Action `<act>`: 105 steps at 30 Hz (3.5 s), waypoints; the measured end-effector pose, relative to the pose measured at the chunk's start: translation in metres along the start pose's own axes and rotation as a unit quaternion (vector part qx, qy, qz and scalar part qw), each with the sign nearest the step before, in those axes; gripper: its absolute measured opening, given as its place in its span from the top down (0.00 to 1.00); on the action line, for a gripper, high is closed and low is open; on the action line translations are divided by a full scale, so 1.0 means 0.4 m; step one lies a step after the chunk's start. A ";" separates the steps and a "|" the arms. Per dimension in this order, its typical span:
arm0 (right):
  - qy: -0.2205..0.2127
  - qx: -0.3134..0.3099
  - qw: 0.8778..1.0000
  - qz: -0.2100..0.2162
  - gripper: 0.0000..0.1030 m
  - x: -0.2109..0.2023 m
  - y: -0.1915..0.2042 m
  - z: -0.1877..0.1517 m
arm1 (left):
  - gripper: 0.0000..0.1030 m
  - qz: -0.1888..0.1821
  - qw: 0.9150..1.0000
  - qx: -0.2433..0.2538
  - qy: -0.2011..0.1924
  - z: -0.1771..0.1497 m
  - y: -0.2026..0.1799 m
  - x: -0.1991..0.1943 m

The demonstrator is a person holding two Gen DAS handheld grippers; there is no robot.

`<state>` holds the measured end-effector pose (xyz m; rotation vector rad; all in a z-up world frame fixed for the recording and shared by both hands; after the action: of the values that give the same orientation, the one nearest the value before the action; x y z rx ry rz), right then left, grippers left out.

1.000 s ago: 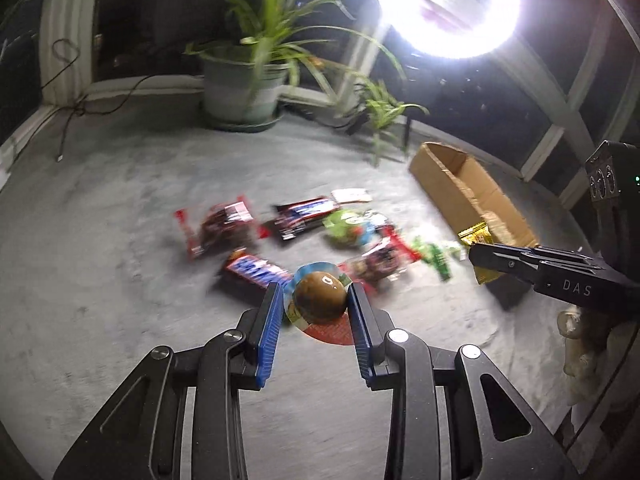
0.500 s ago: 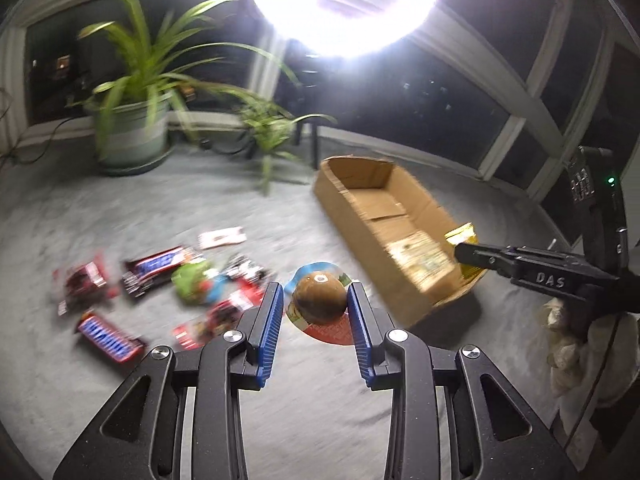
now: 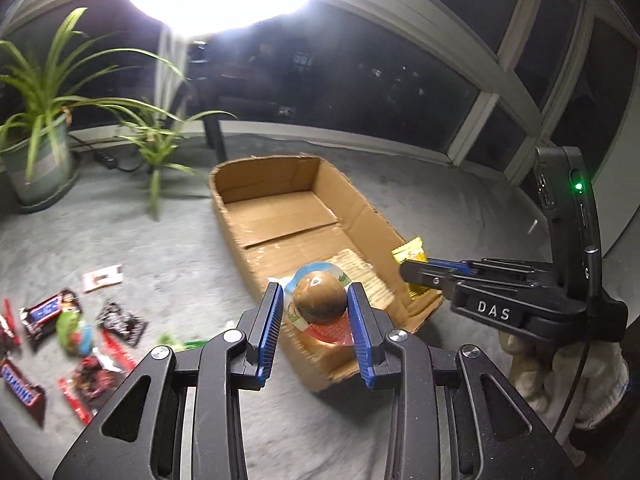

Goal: Organize snacks
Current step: 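Carry the egg with the left tool into the box while the right tool drops the yellow candy there, then return both tools to the snacks and open them over the next items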

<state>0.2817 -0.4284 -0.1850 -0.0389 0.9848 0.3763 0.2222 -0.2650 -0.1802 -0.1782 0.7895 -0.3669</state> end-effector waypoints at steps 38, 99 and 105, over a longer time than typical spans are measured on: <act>-0.044 0.024 0.997 0.062 0.61 -0.112 0.218 -0.050 | 0.64 0.016 1.000 -0.018 -0.012 -0.080 0.166 -0.213; 0.136 -0.009 0.991 0.010 0.43 0.319 0.598 -0.086 | 0.64 0.106 0.982 -0.145 0.065 -0.217 0.678 -0.165; 0.140 0.036 0.989 0.013 0.42 0.298 0.564 -0.105 | 0.64 0.136 0.982 -0.100 0.081 -0.219 0.660 -0.120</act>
<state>0.2326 -0.1911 -0.2751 -0.0138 1.2779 0.3658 0.1954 -0.0050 -0.2862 -0.2278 0.9991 -0.0421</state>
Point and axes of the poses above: each gripper's, at about its wrist camera, not at the fingertips, and x roughly the way its jaws point, y to its left, z to its top, the point moved 5 cm from there along x, roughly the way its jaws point, and after that the axes turned 1 degree about z, right-handed, at the moved point
